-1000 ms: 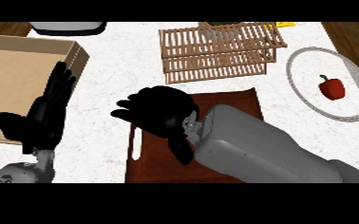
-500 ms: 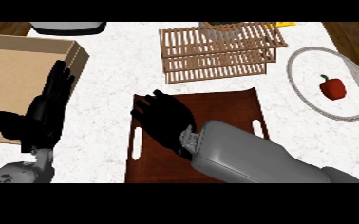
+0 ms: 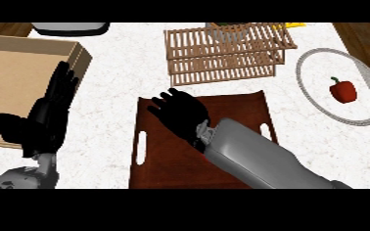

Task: Pick the lemon from the tray and place it in the tiered shelf

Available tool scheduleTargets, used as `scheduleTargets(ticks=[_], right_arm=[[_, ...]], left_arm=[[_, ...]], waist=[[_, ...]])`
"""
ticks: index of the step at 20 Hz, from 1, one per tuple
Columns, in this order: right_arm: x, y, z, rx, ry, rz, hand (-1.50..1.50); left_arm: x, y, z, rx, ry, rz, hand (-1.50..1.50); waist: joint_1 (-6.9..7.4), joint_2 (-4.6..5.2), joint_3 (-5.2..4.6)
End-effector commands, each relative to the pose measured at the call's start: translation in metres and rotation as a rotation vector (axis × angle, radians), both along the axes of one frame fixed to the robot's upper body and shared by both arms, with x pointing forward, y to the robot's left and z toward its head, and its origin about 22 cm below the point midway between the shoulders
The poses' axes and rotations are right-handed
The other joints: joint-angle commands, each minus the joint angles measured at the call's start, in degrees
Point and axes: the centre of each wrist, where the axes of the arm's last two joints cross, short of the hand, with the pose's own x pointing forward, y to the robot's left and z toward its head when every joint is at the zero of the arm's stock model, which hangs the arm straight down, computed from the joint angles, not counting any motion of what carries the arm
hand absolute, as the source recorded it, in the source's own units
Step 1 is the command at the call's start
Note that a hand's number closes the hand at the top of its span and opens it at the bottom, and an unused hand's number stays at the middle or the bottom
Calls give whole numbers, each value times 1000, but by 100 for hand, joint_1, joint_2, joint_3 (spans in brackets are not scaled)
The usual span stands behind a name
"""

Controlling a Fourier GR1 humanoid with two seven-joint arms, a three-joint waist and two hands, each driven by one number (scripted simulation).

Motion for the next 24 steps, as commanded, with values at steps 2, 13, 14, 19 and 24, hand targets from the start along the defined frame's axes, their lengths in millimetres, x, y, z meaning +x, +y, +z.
scheduleTargets(ticks=[2,13,14,19,24], right_arm=[[9,-8,-12,-19,18,2,-150],[14,-2,-61,5,29,21,-150],[24,-11,-56,31,33,23,-150],[34,-18,-63,29,32,23,-150],[30,-14,-89,-25,56,-15,-150]], left_arm=[[-11,20,-5,2,-1,14,0],[5,15,10,10,-12,11,0],[-11,7,-17,15,-13,9,0],[7,8,6,23,-12,-2,0],[-6,-3,-8,4,-7,-6,0]], waist=[[7,-3,-2],[6,4,0],[16,5,-1],[-1,4,0],[79,15,0]])
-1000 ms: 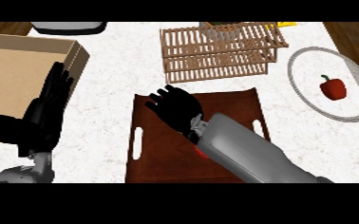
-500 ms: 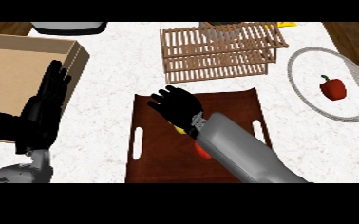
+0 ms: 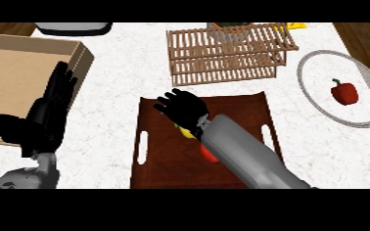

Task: Pick the lemon from the tray and place it in the tiered shelf

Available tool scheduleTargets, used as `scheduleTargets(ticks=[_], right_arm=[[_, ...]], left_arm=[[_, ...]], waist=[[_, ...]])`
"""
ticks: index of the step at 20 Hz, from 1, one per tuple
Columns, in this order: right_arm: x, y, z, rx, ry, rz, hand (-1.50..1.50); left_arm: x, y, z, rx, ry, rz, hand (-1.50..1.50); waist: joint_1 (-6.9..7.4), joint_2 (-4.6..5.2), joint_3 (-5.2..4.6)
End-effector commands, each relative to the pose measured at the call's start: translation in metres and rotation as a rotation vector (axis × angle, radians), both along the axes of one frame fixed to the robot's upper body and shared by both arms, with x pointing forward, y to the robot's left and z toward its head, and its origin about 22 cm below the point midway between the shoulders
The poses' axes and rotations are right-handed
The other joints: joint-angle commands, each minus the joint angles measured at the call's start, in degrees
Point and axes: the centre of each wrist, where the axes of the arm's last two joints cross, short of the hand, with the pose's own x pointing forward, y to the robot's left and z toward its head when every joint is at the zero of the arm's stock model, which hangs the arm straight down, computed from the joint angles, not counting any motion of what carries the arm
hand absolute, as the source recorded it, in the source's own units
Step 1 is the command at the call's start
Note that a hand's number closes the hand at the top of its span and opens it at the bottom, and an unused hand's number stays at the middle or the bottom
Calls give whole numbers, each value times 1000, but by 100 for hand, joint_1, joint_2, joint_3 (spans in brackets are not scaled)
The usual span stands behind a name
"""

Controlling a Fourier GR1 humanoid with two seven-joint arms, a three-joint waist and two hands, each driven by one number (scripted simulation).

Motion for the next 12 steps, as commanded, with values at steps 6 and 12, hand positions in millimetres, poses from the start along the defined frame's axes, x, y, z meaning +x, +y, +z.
scheduleTargets(ticks=[6,12], right_arm=[[-2,-5,-30,-81,-29,96,150],[-8,-29,-48,-5,-15,-333,150]], left_arm=[[-8,-15,-3,11,-7,-23,0],[-5,-11,-2,0,13,31,0]], waist=[[18,50,10],[-157,-16,15]])
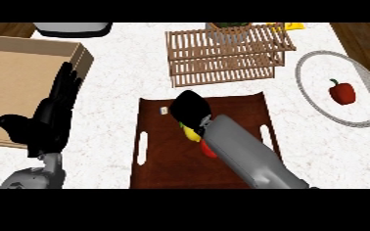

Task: Pick the lemon from the tray and place it in the tiered shelf

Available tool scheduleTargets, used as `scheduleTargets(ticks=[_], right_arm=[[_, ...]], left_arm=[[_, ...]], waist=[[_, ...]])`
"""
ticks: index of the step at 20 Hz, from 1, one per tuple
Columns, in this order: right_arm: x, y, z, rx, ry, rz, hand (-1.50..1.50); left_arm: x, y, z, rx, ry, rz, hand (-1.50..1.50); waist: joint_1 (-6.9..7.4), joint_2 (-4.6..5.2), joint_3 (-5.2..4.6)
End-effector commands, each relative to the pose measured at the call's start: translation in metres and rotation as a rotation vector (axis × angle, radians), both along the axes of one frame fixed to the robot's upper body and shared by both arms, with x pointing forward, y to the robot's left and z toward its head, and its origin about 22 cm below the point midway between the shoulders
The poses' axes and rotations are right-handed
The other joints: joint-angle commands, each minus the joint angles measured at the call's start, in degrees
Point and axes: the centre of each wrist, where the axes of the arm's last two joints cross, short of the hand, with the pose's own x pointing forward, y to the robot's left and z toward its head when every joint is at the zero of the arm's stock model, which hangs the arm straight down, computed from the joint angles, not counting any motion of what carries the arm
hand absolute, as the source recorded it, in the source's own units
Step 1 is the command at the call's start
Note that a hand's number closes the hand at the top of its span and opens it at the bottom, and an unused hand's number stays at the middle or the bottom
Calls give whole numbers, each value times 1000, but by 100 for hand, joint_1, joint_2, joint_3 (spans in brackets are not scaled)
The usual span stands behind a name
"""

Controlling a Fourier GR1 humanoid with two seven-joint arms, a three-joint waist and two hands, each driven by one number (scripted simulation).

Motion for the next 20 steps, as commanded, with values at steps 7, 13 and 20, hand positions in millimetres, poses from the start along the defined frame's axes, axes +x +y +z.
scheduleTargets(ticks=[7,13,20], right_arm=[[-38,-37,-34,180,53,-765,150],[-86,-7,42,400,85,-749,150],[-106,-8,131,808,-36,-840,150]], left_arm=[[-13,13,-3,-4,4,37,0],[2,8,-6,-1,9,27,0],[2,18,-1,7,5,26,0]], waist=[[-160,13,12],[-173,47,8],[-108,41,10]])
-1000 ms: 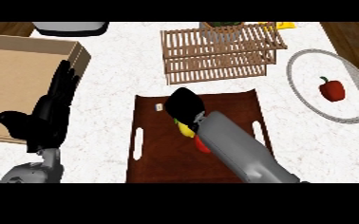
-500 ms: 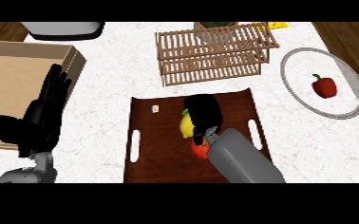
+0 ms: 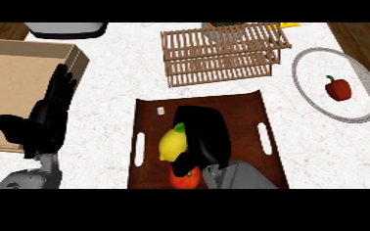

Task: Pick the lemon from the tray and place it in the tiered shelf

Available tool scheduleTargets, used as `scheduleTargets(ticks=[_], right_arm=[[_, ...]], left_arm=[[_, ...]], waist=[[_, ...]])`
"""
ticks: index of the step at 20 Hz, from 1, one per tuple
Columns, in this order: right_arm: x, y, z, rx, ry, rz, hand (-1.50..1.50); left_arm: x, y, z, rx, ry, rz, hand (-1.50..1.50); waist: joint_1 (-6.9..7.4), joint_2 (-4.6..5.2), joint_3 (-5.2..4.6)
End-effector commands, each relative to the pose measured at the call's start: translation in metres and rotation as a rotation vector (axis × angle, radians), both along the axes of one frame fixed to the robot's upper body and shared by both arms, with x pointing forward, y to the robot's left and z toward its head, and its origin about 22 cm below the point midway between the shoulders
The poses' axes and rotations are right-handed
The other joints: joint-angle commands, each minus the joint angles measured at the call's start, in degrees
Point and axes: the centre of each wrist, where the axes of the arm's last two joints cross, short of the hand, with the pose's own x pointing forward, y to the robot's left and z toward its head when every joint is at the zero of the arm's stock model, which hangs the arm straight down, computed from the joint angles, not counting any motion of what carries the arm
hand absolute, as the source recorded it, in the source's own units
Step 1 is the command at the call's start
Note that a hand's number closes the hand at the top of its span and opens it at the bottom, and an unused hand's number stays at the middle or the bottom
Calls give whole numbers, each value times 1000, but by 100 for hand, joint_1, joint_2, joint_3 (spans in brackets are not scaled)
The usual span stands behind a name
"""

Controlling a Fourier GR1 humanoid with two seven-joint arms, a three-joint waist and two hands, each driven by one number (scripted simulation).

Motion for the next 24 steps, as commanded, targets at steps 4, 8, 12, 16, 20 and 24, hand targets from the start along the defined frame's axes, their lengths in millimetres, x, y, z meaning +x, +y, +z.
scheduleTargets(ticks=[4,8,12,16,20,24], right_arm=[[-21,-12,87,207,-205,-222,150],[-42,-27,116,181,-287,-307,150],[-18,-29,137,129,-293,-333,150],[3,-53,140,145,-337,-384,150],[47,-73,144,159,-332,-398,150],[64,-67,120,185,-372,-447,150]], left_arm=[[-3,1,6,-3,8,-13,0],[-9,-5,-9,-14,14,22,0],[3,6,5,-6,-10,-21,0],[-17,8,-5,4,7,-28,0],[9,2,15,0,-10,-28,0],[-1,21,3,-11,0,-35,0]], waist=[[30,3,1],[-27,-2,-1],[59,37,-1],[81,43,1],[88,67,3],[126,65,1]])
